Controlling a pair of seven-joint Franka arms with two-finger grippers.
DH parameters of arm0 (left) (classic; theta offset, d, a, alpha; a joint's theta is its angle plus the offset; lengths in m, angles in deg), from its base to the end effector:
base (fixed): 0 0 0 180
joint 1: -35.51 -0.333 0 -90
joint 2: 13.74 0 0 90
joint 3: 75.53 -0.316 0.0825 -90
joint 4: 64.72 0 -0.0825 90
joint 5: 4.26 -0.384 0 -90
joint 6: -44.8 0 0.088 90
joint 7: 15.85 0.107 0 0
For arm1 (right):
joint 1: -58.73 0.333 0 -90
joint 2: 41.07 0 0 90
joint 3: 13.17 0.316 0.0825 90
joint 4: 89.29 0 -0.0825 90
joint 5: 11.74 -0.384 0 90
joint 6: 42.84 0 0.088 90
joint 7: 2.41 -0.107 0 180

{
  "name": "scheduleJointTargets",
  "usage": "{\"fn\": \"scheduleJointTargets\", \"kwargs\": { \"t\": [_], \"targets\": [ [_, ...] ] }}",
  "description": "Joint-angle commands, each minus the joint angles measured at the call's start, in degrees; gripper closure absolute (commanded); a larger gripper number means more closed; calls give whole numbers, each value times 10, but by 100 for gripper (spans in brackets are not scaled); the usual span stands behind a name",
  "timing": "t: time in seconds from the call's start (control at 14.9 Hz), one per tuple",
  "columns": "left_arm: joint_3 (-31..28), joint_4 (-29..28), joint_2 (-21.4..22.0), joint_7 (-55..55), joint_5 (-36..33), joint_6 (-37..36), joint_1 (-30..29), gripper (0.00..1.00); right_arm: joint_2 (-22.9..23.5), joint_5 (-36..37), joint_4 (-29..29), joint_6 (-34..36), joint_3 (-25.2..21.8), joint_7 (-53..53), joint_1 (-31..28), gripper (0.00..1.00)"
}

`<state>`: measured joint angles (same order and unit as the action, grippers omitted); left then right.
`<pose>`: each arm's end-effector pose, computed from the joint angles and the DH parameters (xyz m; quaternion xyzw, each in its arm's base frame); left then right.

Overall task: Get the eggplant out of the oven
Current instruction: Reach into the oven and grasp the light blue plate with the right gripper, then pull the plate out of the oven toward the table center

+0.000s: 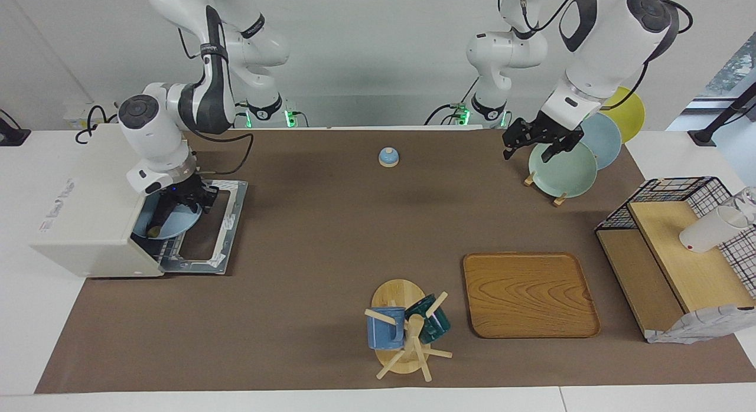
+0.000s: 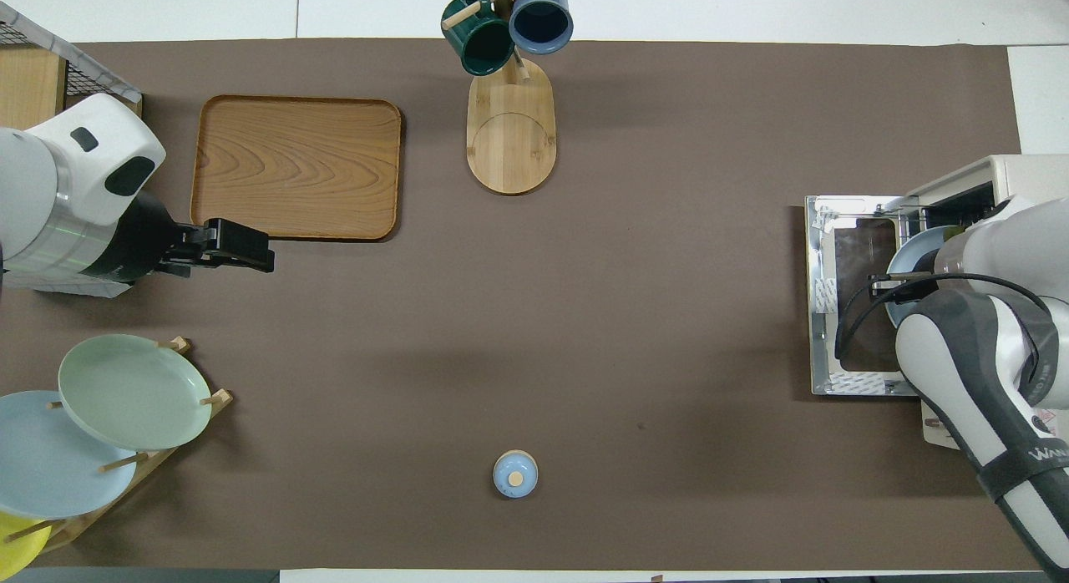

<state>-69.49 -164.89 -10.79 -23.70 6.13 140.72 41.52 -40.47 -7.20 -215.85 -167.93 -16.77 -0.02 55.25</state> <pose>0.5274 -0.1318 0.5788 0.9958 -0.0260 -0.0263 0.0840 0.5214 -0.0677 0.3719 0.9992 -0.0176 -0.0207 0.0307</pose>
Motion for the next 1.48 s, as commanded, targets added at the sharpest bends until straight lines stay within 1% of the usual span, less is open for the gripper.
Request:
{"fn": "scheduleJointTargets", "kwargs": {
  "t": [0.0, 0.07, 0.13, 0.54, 0.67, 0.81, 1.01, 1.27, 1.41],
  "targets": [
    [-7, -21, 16, -9, 12, 11, 15, 0, -17, 6, -18, -13, 4, 27, -15, 79],
    [-7, -21, 16, -10, 12, 12, 16, 0, -17, 6, -18, -12, 4, 27, -15, 94],
    [-7, -21, 16, -10, 12, 12, 16, 0, -17, 6, -18, -10, 5, 28, -15, 100],
    [-7, -20, 16, -9, 12, 12, 16, 0, -16, 6, -15, -9, 10, 38, -5, 100],
    [-7, -20, 16, -9, 12, 13, 16, 0, -11, 6, 6, 11, 10, 36, 23, 100],
    [-7, -19, 16, -9, 12, 14, 16, 0, 0, -1, 43, 47, 10, 33, 44, 100],
    [-7, -19, 15, -9, 13, 17, 10, 0, 10, 2, 73, 66, 10, -22, 114, 100],
    [-9, -19, 14, -9, 13, 18, 6, 0, 20, 8, 130, 129, 10, -121, 202, 100],
    [-9, -19, 14, -10, 13, 20, 6, 0, 38, 8, 163, 152, 11, -169, 238, 100]
  ]
}}
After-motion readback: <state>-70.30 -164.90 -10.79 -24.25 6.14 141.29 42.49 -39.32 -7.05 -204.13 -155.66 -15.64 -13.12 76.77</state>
